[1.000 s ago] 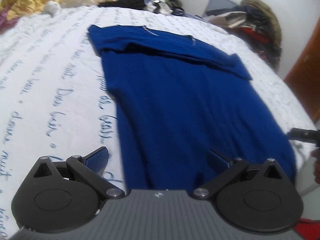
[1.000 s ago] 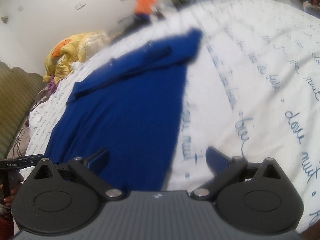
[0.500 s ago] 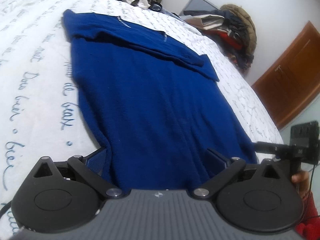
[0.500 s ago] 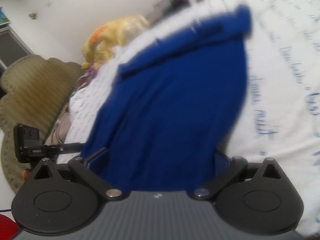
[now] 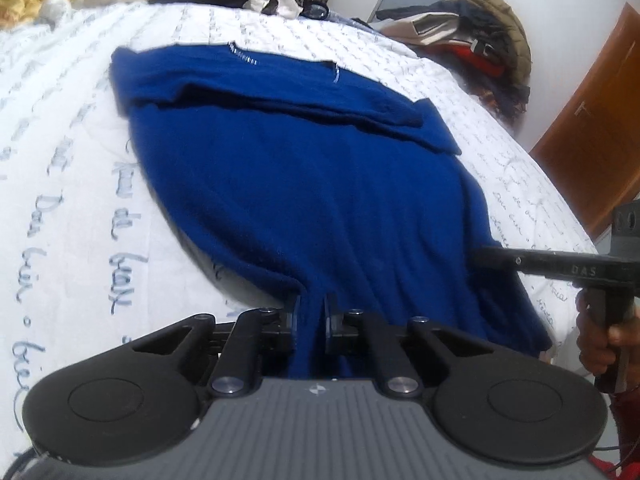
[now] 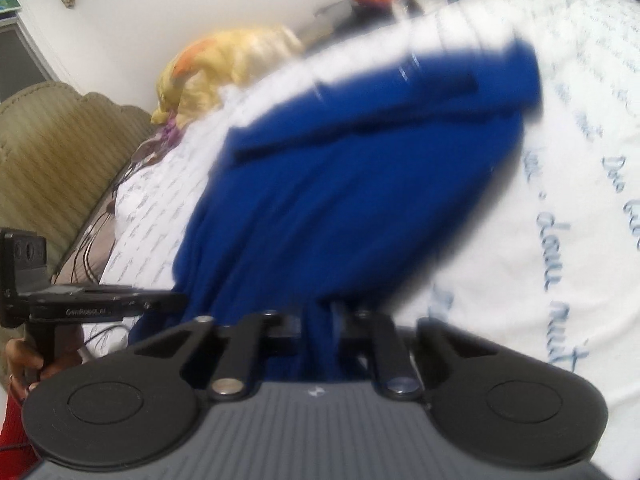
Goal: Fold small clothes
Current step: 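Lift the hem with both grippers and fold it toward the collar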
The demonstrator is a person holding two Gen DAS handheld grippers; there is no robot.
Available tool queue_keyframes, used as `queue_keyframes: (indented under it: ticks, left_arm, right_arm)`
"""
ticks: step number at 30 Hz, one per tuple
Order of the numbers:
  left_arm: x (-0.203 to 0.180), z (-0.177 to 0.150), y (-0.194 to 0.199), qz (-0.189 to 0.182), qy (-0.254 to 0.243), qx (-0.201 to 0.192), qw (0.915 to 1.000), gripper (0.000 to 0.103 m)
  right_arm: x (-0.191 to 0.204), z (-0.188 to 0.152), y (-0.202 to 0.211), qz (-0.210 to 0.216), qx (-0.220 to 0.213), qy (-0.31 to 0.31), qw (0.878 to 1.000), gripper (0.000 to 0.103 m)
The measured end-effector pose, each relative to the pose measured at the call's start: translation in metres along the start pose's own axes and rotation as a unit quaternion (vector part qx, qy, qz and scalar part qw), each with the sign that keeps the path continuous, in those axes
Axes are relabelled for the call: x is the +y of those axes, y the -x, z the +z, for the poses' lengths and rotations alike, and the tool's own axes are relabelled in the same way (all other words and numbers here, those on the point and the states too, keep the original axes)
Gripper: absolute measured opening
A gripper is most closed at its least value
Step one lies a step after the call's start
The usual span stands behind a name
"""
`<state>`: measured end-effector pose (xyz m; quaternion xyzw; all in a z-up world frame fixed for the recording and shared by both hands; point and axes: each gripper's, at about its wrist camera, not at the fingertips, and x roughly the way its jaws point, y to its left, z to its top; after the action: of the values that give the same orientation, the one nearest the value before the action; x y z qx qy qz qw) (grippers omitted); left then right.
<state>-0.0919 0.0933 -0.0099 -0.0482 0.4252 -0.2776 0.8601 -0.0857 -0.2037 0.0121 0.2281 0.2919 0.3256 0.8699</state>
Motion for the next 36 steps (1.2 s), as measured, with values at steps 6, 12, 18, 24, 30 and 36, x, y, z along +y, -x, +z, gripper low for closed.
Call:
queue_keyframes:
  ticks: [6, 12, 18, 24, 30, 36]
  left_arm:
    - [-0.009, 0.018, -0.001, 0.03, -0.007, -0.043, 0.9986, 0.01]
    - [-0.008, 0.036, -0.016, 0.068, -0.016, -0.049, 0.9963, 0.013]
    - [0.014, 0.032, -0.01, 0.055, 0.023, -0.057, 0.9966, 0.088]
    - [0.028, 0.019, 0.015, 0.043, 0.023, -0.07, 0.9964, 0.082]
    - [0.04, 0.001, 0.019, 0.0, 0.019, -0.026, 0.9995, 0.051]
    - [0.021, -0.018, 0.016, 0.001, -0.05, -0.011, 0.9987, 0.047]
  right_arm:
    - [0.003, 0.019, -0.004, -0.048, -0.041, 0.036, 0.997, 0.006]
    - [-0.007, 0.04, -0.019, -0.1, -0.07, 0.045, 0.992, 0.006]
    - [-0.03, 0.036, -0.021, -0.1, -0.051, -0.008, 0.994, 0.01]
    - [-0.046, 0.016, 0.005, -0.073, -0.05, -0.045, 0.995, 0.07]
    - [-0.059, -0.005, 0.029, -0.028, -0.025, -0.068, 0.997, 0.071]
    - [-0.047, -0.019, 0.032, -0.001, -0.007, -0.048, 0.999, 0.069]
